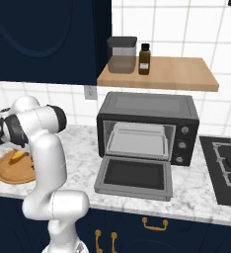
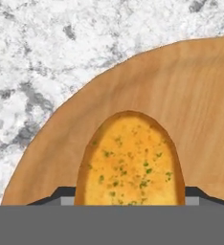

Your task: Pick up the kebab skewer and baguette bread, and place them inside the toaster oven. Close the toaster oven door and start by setting the timer.

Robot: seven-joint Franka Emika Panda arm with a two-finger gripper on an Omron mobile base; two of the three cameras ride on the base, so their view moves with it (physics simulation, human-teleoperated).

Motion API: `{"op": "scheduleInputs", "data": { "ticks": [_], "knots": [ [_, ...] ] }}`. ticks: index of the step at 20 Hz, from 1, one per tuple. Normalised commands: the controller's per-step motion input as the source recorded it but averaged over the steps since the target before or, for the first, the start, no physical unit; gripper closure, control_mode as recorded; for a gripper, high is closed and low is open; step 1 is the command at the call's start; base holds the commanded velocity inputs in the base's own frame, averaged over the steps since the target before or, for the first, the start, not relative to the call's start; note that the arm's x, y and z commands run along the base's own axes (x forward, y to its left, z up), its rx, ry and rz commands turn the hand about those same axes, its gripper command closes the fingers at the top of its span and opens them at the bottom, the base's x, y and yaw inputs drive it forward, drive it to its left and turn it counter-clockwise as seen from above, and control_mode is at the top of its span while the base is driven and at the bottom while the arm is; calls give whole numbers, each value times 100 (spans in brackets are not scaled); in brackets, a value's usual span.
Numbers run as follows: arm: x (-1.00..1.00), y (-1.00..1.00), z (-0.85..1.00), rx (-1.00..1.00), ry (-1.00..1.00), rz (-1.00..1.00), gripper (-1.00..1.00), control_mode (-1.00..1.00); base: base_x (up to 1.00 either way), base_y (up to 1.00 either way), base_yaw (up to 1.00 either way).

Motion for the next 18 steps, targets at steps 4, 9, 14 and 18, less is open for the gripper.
{"op": "scheduleInputs", "data": {
  "ticks": [4,9,14,18],
  "knots": [
    [-73,-18,38,7,-3,0,100,-100,0,0,0],
    [-39,-77,63,14,0,-11,100,-100,0,0,0],
    [-47,-100,39,17,0,-14,100,-100,0,0,0],
    [-70,-100,28,12,0,-22,100,-100,0,0,0]
  ]
}}
